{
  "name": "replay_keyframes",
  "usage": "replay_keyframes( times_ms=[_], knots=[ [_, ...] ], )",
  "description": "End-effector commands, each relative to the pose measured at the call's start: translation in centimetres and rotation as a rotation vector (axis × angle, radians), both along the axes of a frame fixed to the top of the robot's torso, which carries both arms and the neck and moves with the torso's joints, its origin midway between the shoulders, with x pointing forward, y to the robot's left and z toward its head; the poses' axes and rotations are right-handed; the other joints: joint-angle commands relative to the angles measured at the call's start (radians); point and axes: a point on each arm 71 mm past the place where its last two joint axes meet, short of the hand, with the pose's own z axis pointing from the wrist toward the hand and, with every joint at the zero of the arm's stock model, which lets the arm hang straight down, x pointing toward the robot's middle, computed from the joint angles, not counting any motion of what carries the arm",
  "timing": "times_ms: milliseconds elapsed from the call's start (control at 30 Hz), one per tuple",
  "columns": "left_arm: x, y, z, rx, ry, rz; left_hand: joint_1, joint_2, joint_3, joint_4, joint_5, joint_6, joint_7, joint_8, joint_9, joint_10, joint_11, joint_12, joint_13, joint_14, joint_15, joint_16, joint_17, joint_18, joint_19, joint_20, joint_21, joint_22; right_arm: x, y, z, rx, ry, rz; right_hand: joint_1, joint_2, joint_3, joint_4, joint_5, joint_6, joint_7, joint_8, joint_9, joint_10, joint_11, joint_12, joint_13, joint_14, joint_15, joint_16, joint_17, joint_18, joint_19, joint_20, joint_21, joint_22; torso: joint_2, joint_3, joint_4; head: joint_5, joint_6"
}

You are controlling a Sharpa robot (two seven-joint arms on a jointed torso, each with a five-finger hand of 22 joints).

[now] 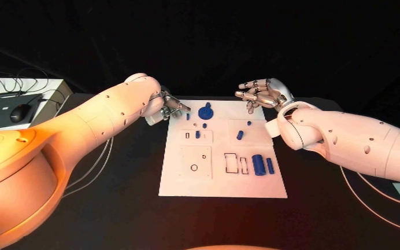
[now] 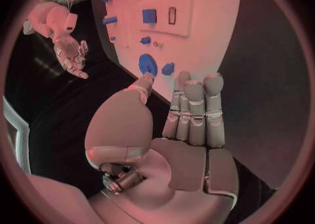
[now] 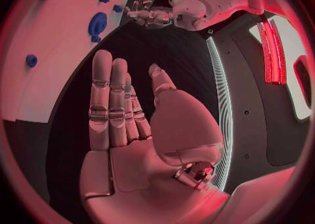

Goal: Assemble the parts on the task board

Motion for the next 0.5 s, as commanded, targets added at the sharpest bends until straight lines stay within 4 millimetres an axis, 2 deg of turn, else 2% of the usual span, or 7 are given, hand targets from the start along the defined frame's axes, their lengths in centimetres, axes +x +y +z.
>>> replay_keyframes(
  times_ms=[33, 233, 500],
  knots=[
    [-0.09, -0.56, -0.05, -0.016, 0.015, -0.03, -0.009, -0.001, 0.004, 0.005, 0.0, 0.006, -0.006, 0.001, 0.003, 0.006, -0.006, 0.004, 0.008, 0.004, -0.002, 0.009, 0.003, 0.011, 0.009, 0.0, 0.018, 0.011, 0.01, 0.21, 0.17, 0.007, -0.013, 0.011, -0.004, 0.005, 0.0, -0.004, 0.004, -0.001, 0.004, -0.007, -0.001, -0.001, -0.002, -0.003, -0.002, -0.006, 0.001, 0.005, 0.001, 0.02, -0.008, 0.001, 0.003, 0.001, 0.001, 0.0002, -0.0002, -0.001, 0.0],
    [-0.2, -0.92, -0.43, -0.01, 0.029, -0.042, -0.006, 0.001, 0.005, 0.003, 0.0, 0.008, -0.007, -0.001, 0.004, 0.007, -0.006, 0.005, 0.012, 0.005, -0.003, 0.012, 0.005, 0.01, 0.011, -0.001, 0.024, 0.016, 0.04, 0.43, 0.16, 0.008, -0.013, 0.014, -0.004, 0.005, 0.0, -0.004, 0.004, -0.001, 0.004, -0.007, -0.001, -0.001, -0.002, -0.003, -0.002, -0.006, 0.001, 0.005, 0.001, 0.02, -0.008, 0.001, 0.003, 0.001, 0.002, 0.0002, -0.0009, -0.003, -0.001],
    [-0.23, -0.95, -0.78, -0.004, 0.032, -0.038, 0.004, 0.011, 0.005, -0.012, 0.0, 0.011, -0.007, -0.005, 0.008, 0.007, -0.007, 0.004, 0.022, 0.004, -0.003, 0.018, 0.008, 0.009, 0.011, -0.001, 0.034, 0.025, 0.04, 0.56, 0.21, 0.009, -0.013, 0.017, -0.005, 0.005, 0.001, -0.005, 0.004, 0.0, 0.003, -0.006, 0.0, 0.0, -0.003, -0.002, -0.001, -0.005, 0.001, 0.007, 0.001, 0.021, -0.008, 0.0, 0.004, 0.002, 0.007, 0.0007, -0.0055, -0.003, 0.0]
  ],
)
